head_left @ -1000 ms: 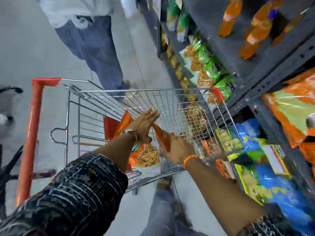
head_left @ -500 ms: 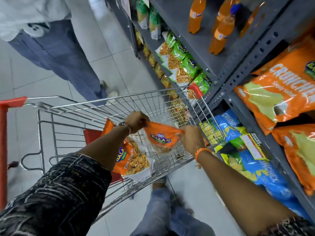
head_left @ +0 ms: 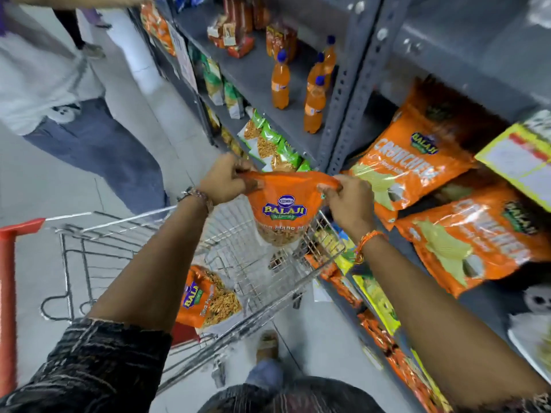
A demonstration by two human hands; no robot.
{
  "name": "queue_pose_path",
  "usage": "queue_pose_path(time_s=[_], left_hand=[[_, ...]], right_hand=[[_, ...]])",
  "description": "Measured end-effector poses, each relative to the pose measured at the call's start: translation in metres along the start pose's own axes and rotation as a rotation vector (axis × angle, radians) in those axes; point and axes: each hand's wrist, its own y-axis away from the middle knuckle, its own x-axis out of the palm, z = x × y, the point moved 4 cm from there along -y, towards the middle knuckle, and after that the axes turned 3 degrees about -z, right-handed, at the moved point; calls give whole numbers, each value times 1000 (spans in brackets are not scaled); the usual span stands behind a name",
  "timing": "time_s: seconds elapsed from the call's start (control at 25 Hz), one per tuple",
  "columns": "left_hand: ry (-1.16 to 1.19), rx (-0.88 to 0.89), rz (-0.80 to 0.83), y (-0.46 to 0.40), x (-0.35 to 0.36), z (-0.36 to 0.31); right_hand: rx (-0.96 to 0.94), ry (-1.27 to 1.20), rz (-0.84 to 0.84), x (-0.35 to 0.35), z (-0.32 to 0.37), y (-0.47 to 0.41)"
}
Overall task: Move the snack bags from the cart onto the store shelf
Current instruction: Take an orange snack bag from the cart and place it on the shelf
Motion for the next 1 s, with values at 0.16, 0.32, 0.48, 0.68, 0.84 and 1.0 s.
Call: queue_pose_path(time_s=[0.16, 0.32, 0.48, 0.68, 0.84, 1.0], left_hand=[[182, 144, -148, -8, -32, -80], [387, 335, -253, -6, -56, -154], [685, 563, -303, -7, -76, -242], [945, 742, -249, -20, -80, -358], [1091, 740, -114, -41, -49, -435], [1303, 549, 47, -54, -1, -490]], right_hand=[[-131, 62, -322, -71, 41, -4], [-200, -42, -553, -150, 85, 11], [-203, -201, -697, -240, 120, 29], [-300, -419, -846, -347, 143, 51], [-284, -551, -915, -416, 139, 60], [-176, -626, -919, -466, 125, 66]])
